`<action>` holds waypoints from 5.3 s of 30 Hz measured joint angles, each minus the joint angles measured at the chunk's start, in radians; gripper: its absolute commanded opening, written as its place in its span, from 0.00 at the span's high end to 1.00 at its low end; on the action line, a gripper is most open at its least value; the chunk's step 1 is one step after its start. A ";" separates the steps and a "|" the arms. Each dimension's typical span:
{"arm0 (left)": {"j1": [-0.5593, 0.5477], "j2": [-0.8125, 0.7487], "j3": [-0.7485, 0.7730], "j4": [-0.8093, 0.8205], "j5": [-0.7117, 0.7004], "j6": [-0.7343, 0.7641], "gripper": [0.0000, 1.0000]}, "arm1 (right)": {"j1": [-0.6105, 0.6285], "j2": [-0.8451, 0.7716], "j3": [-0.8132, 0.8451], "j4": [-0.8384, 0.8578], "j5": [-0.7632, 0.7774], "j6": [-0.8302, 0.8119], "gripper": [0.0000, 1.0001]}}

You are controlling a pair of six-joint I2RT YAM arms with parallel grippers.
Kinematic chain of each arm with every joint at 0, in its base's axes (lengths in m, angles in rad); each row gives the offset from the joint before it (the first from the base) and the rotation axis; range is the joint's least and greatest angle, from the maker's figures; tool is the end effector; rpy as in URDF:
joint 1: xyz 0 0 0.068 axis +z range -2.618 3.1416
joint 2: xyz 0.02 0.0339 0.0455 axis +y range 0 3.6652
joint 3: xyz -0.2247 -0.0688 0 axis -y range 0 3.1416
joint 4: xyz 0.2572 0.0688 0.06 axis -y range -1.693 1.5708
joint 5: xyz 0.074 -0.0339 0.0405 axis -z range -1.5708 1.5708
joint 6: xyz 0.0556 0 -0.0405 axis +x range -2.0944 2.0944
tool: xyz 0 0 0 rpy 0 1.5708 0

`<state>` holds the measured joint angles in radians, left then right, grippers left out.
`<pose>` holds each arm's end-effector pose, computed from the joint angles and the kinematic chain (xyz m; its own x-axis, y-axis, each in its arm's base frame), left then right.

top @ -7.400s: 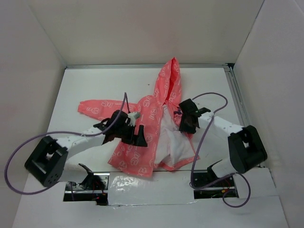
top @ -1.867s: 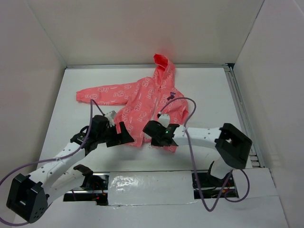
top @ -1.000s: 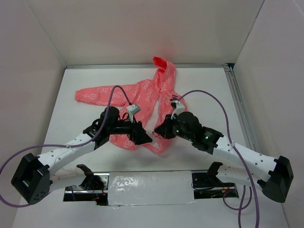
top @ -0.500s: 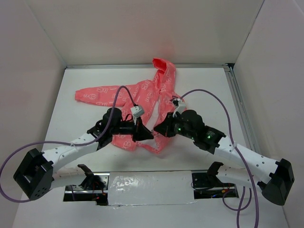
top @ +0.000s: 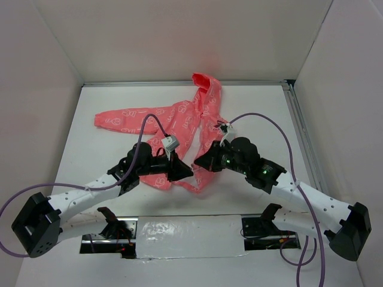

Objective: Zip up the jacket

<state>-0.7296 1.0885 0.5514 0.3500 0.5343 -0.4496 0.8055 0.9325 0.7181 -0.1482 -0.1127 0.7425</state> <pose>0.1952 -0.2125 0.2099 -0.5363 -0.0222 -0.8437 0.7923 0.3313 -0.5123 0.1833 0.1998 0.2520 -0.7148 0.2257 -0.6619 -0.4155 0.6243 0.6616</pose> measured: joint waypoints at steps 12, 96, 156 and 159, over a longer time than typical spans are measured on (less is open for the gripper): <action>-0.019 -0.002 0.097 -0.356 -0.174 -0.077 0.01 | -0.001 0.010 -0.009 0.010 0.077 -0.006 1.00; -0.124 0.851 0.698 -0.954 -0.803 -0.457 0.39 | -0.188 0.423 0.222 -0.351 0.440 -0.114 1.00; 0.064 0.185 0.624 -0.662 -0.353 -0.282 1.00 | -0.360 0.014 0.003 0.119 -0.223 -0.284 1.00; 0.066 0.186 0.628 -0.596 -0.313 -0.274 1.00 | -0.359 0.014 0.001 0.153 -0.302 -0.284 1.00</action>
<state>-0.6636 1.2743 1.1790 -0.2462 0.2214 -0.7235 0.4469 0.9466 0.7189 0.0051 -0.4145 0.4583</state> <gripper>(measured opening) 0.151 0.022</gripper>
